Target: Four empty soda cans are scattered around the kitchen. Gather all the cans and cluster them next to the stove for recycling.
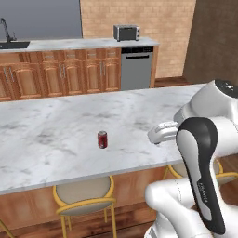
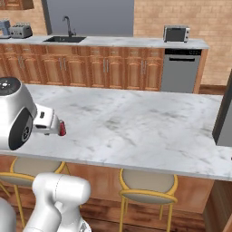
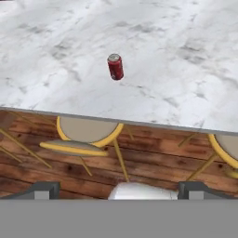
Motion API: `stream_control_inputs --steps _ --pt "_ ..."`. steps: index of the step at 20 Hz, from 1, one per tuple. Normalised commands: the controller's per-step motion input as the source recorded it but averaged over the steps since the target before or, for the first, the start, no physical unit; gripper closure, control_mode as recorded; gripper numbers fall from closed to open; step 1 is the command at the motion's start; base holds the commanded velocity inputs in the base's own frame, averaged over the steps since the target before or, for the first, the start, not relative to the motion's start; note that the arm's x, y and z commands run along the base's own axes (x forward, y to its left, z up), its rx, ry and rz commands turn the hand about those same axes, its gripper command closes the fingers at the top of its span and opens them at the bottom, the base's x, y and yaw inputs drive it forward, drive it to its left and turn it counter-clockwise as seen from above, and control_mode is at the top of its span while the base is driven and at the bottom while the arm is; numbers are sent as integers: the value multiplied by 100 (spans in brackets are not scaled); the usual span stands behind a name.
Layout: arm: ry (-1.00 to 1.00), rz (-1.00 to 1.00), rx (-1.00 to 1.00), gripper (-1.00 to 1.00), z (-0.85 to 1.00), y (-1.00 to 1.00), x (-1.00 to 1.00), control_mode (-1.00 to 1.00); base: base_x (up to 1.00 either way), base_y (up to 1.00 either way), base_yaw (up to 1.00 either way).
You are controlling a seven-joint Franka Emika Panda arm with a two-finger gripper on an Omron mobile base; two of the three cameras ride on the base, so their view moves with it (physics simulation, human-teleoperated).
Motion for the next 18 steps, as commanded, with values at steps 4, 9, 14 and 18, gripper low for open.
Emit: stream_control_inputs --steps 4,9,14,18 --pt "-5 4 0 -100 0 25 30 -100 0 0 0" --pt "-13 4 0 -100 0 15 25 -100 0 0 0" --pt "-15 3 -5 -100 0 13 24 -100 0 0 0" --pt "-13 0 -16 -100 0 18 31 -100 0 0 0"
